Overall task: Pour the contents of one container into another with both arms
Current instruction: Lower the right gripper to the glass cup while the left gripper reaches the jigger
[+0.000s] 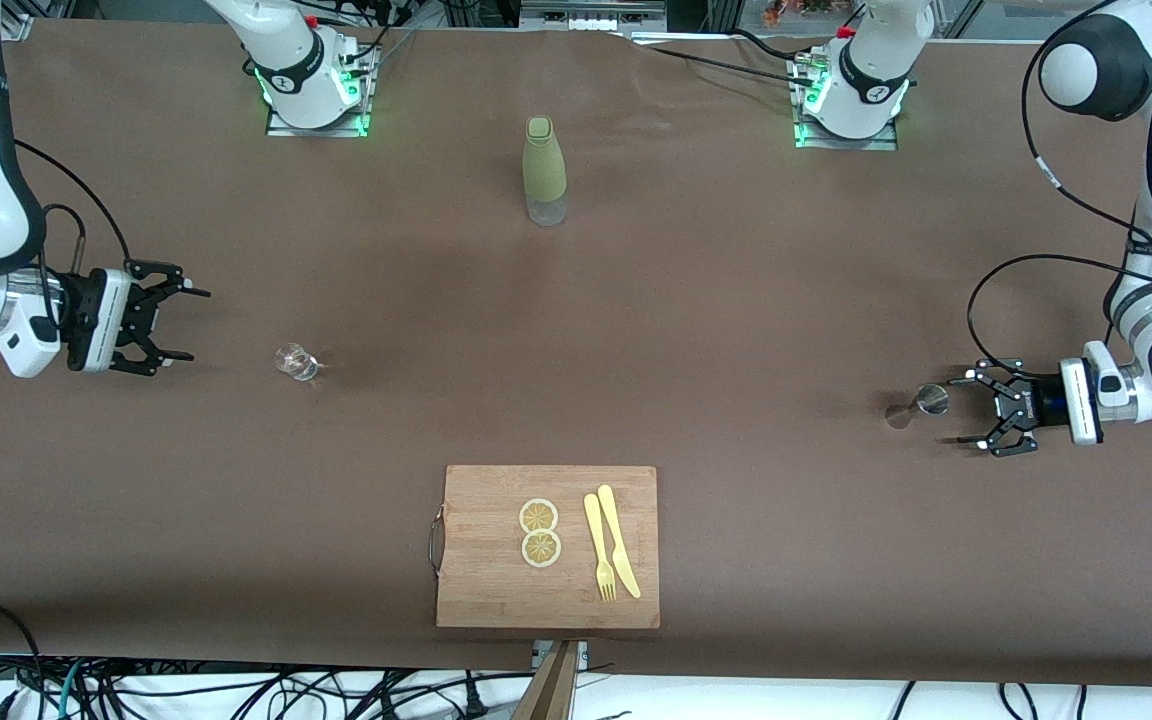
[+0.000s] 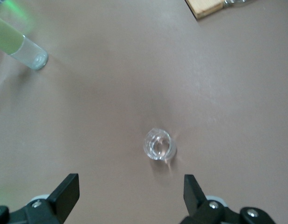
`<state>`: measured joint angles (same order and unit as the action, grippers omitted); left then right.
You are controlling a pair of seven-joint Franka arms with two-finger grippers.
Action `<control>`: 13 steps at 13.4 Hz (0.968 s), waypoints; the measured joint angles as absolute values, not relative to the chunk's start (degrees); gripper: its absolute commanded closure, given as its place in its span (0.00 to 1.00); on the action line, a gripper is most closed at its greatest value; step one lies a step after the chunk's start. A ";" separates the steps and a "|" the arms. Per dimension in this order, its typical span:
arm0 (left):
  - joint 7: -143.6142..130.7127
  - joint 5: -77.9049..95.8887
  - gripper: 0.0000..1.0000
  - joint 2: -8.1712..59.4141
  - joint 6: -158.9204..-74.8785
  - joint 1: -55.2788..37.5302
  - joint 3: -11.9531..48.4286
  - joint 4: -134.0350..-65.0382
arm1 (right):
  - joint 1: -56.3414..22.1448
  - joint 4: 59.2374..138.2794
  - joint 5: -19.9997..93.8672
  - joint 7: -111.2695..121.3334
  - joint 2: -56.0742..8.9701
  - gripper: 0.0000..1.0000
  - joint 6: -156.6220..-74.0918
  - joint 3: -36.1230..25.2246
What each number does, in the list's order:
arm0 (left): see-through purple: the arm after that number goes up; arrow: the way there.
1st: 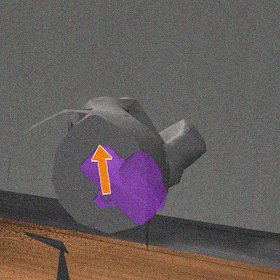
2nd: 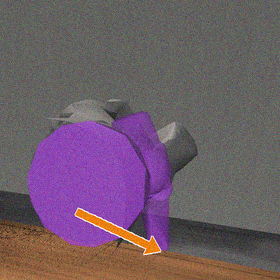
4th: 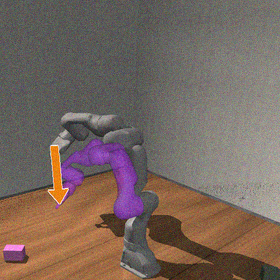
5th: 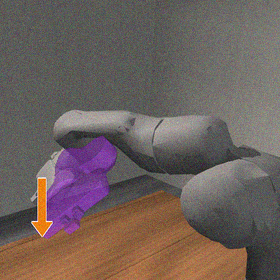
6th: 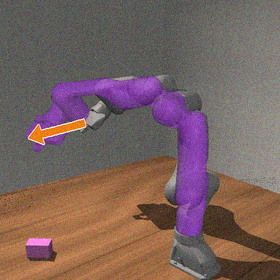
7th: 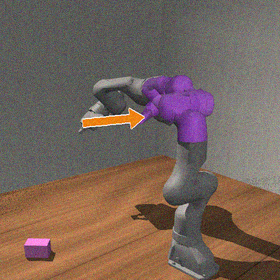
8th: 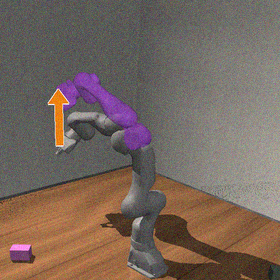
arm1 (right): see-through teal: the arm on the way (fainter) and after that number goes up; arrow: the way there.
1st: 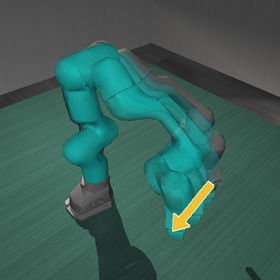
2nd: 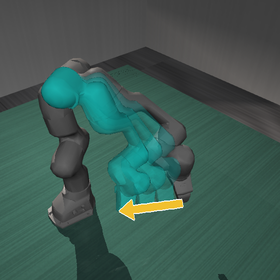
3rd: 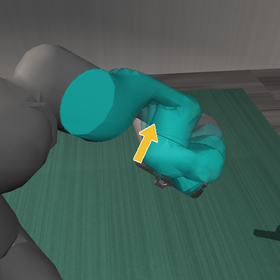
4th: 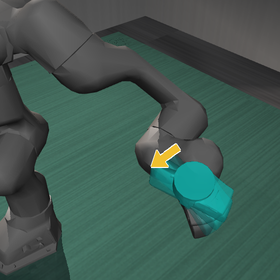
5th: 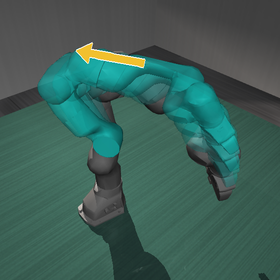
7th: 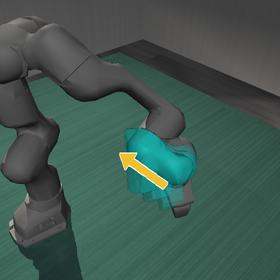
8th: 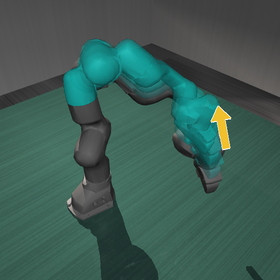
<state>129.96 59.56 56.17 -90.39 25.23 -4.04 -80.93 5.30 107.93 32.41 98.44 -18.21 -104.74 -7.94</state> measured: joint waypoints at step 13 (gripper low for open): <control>136.62 63.31 0.12 58.40 -87.54 23.54 -2.53 -80.86 | 6.77 106.20 53.99 132.47 -35.17 0.01 -103.13 -12.05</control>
